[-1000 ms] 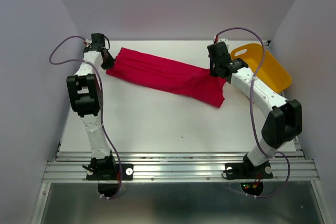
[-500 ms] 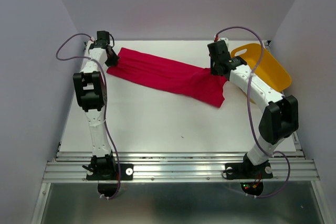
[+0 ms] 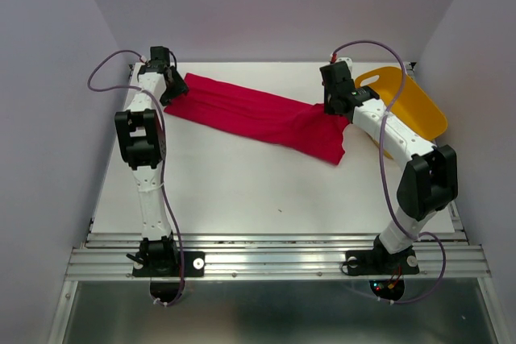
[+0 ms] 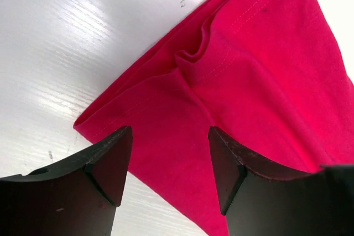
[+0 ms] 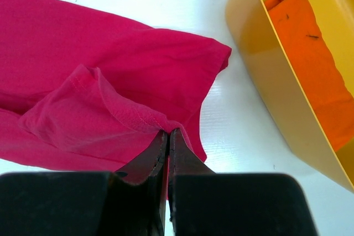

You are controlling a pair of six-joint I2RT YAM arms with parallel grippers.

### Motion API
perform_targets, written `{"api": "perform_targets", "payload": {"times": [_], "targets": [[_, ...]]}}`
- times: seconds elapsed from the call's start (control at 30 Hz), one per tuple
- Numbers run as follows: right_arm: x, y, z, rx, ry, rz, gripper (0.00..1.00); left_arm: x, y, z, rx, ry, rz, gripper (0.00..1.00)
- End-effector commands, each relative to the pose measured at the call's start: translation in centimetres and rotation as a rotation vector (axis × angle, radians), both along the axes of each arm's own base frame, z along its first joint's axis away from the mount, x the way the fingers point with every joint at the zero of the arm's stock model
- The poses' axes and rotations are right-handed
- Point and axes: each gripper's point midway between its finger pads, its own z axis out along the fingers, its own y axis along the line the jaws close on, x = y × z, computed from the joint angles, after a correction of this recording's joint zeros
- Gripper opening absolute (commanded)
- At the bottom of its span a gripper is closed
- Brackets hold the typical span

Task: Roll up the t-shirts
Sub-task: Fold the T-shirt at the center of the board.

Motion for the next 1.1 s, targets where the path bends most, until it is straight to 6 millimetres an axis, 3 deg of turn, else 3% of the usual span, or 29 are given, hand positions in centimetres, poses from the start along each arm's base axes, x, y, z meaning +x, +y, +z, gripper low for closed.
{"api": "perform_targets", "payload": {"times": [0.0, 0.1, 0.2, 0.37, 0.67, 1.0, 1.03, 1.07], "targets": [[1.3, 0.1, 1.8, 0.021, -0.075, -0.005, 0.01, -0.3, 0.8, 6.9, 0.054, -0.123, 0.028, 0.68], [1.4, 0.1, 1.7, 0.021, -0.076, -0.005, 0.01, -1.5, 0.1, 6.9, 0.047, -0.129, 0.015, 0.66], [1.5, 0.1, 1.5, 0.017, -0.076, -0.008, 0.01, -2.6, -0.8, 5.1, 0.027, -0.096, -0.014, 0.66], [1.7, 0.0, 1.3, 0.007, -0.079, -0.009, 0.01, -3.1, -2.3, 2.6, -0.022, -0.055, -0.060, 0.65], [2.9, 0.2, 1.9, -0.011, -0.101, -0.002, 0.01, -2.9, -3.1, 1.0, -0.048, -0.032, -0.091, 0.65], [5.2, -1.6, -2.1, -0.072, -0.073, -0.066, 0.01, -2.8, -3.3, 0.8, -0.045, -0.030, -0.101, 0.65], [5.6, -2.4, -2.4, -0.078, -0.072, -0.087, 0.07, -2.7, -3.3, 0.9, -0.045, -0.032, -0.104, 0.65], [6.2, -2.7, -2.3, -0.078, -0.080, -0.098, 0.25, -2.7, -3.5, 1.0, -0.046, -0.033, -0.108, 0.65]]}}
